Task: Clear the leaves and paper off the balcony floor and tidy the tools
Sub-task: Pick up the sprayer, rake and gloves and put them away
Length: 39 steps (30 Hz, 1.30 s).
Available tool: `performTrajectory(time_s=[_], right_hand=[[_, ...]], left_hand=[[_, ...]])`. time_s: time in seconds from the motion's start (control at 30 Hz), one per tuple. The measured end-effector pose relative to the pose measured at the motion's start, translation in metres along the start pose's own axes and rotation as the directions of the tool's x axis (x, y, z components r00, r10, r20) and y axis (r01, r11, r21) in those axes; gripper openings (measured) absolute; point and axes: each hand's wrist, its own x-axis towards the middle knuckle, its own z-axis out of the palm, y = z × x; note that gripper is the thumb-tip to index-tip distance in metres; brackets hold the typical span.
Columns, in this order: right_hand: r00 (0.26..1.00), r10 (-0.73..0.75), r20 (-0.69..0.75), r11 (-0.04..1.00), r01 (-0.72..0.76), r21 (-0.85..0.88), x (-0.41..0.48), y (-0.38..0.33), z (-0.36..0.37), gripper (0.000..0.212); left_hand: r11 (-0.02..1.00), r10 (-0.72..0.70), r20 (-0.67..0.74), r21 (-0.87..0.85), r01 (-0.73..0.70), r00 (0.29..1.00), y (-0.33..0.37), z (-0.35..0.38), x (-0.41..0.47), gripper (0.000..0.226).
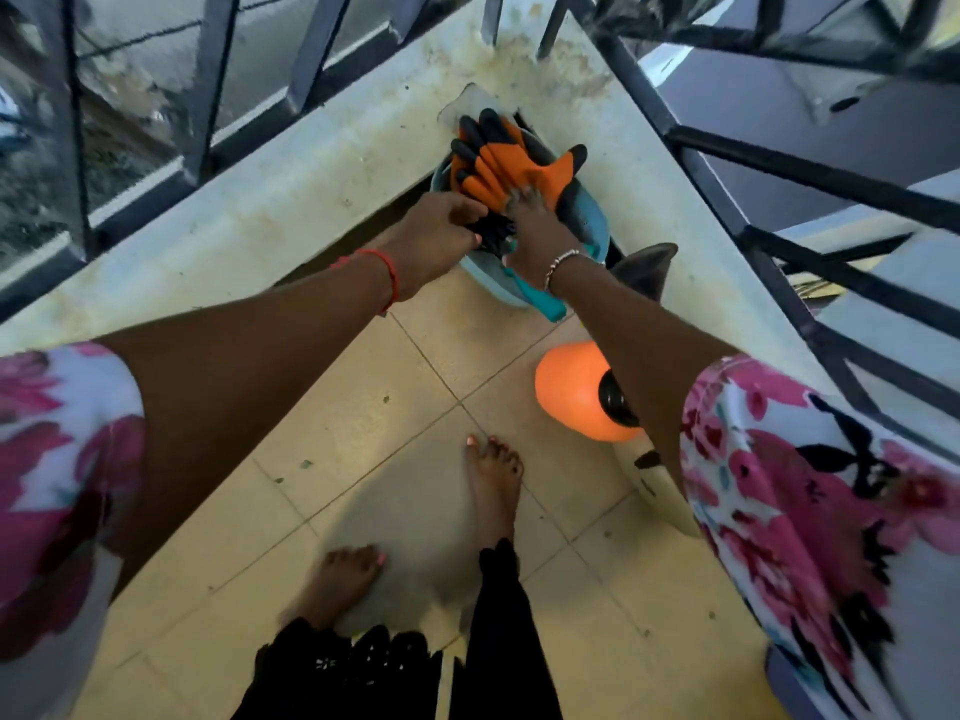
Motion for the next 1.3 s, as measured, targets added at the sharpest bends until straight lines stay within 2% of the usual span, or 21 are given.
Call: performTrajectory(time_s=[0.07,0.17,0.3,0.4,0.57,0.67,0.73,0.87,1.07,1.17,1.3], right_hand=[[0.998,0.051,-0.021,0.995,-0.049,0.085,-0.031,-0.014,0.007,0.035],[0.978,0.178,-0.109,0.963,-0.150,0.225,-0.109,-0.033,0.020,0.036],[0.910,0.393,-0.131,0.849,-0.304,0.432,-0.222,-0.061,0.050,0.037],[0.817,0.561,-0.130,0.717,-0.402,0.569,-0.310,-0.075,0.078,0.038],[0.633,0.774,-0.019,0.383,-0.443,0.811,-0.470,-0.097,0.152,0.037],[0.496,0.866,0.066,0.163,-0.404,0.900,-0.583,-0.127,0.219,0.034],[0.435,0.894,0.109,0.068,-0.371,0.926,-0.649,-0.146,0.260,0.031],[0.221,0.951,0.215,-0.159,-0.246,0.956,-0.801,-0.204,0.356,0.026],[-0.061,0.880,0.470,-0.470,0.025,0.882,-0.927,-0.286,0.494,0.017],[-0.127,0.807,0.577,-0.553,0.180,0.813,-0.958,-0.326,0.551,0.017],[-0.141,0.721,0.679,-0.607,0.343,0.717,-0.980,-0.365,0.608,0.016]], left_hand=[[0.994,0.083,0.012,0.066,-0.083,0.997,0.000,0.004,-0.022,0.036],[0.955,0.216,0.109,0.182,-0.233,0.970,-0.002,0.018,-0.076,0.035],[0.867,0.362,0.261,0.257,-0.426,0.895,-0.022,0.045,-0.164,0.038],[0.826,0.394,0.377,0.255,-0.502,0.838,-0.035,0.072,-0.240,0.038],[0.744,0.388,0.580,0.262,-0.615,0.716,-0.073,0.125,-0.375,0.035],[0.676,0.372,0.700,0.245,-0.694,0.610,-0.114,0.158,-0.469,0.034],[0.624,0.377,0.734,0.248,-0.741,0.564,-0.143,0.173,-0.520,0.034],[0.541,0.274,0.855,0.243,-0.805,0.441,-0.217,0.211,-0.652,0.032],[0.421,0.072,0.980,0.138,-0.896,0.185,-0.318,0.259,-0.803,0.032],[0.346,-0.068,0.996,0.073,-0.936,0.053,-0.379,0.273,-0.854,0.033],[0.305,-0.174,0.985,0.044,-0.951,-0.010,-0.447,0.281,-0.895,0.032]])
